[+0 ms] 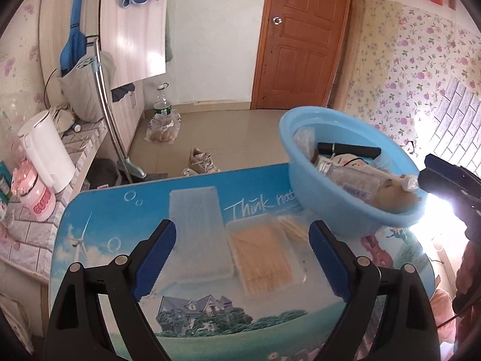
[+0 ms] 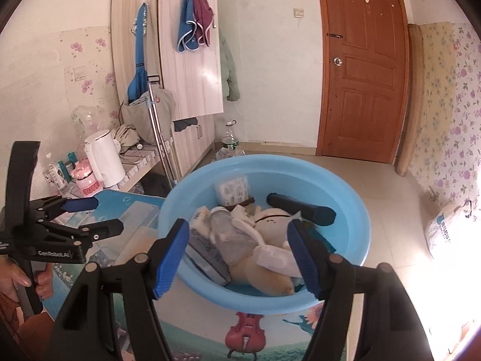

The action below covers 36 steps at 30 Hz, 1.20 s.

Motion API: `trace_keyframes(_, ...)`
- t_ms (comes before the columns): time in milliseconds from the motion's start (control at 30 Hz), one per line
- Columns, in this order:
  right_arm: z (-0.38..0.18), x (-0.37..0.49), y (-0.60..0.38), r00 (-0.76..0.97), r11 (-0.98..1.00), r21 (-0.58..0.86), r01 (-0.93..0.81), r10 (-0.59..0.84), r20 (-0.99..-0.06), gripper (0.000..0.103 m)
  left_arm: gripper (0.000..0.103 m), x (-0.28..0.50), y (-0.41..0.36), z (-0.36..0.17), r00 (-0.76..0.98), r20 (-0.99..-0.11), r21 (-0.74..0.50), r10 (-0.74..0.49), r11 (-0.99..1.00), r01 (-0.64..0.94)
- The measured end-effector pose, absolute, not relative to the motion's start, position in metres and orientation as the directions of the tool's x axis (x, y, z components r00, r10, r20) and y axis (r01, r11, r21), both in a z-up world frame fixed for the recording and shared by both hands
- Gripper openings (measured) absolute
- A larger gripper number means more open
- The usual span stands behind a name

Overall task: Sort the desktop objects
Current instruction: 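Move the left tool to the toothpick box while the right tool reaches the cotton-swab bag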

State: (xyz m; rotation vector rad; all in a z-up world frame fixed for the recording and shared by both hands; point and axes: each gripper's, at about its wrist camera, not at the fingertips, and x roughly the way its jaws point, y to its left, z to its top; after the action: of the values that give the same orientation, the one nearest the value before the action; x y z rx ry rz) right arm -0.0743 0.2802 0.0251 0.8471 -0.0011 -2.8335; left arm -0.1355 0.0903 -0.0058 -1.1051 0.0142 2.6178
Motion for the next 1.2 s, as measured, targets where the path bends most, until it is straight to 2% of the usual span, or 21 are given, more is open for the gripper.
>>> trace_keyframes(567,0.011,-0.062,0.214,-0.750,-0.951,0.082,0.299,-0.288,-0.596,0.068,0.090,-0.145,0.051,-0.063,-0.578,-0.794,-0.100,0.190,-0.978,-0.183)
trace_keyframes(867,-0.016,-0.072,0.194,-0.691,-0.947,0.084,0.309,-0.285,-0.664,0.068,0.090,-0.158,0.051,-0.075,-0.547,-0.805,-0.147,0.229,-0.971,-0.191)
trace_keyframes(1200,-0.051,-0.099,0.196,-0.657,-0.972,0.104,0.211,-0.220,-0.721,0.067,0.090,-0.137,0.058,-0.078,-0.516,-0.804,-0.205,0.296,-0.952,-0.226)
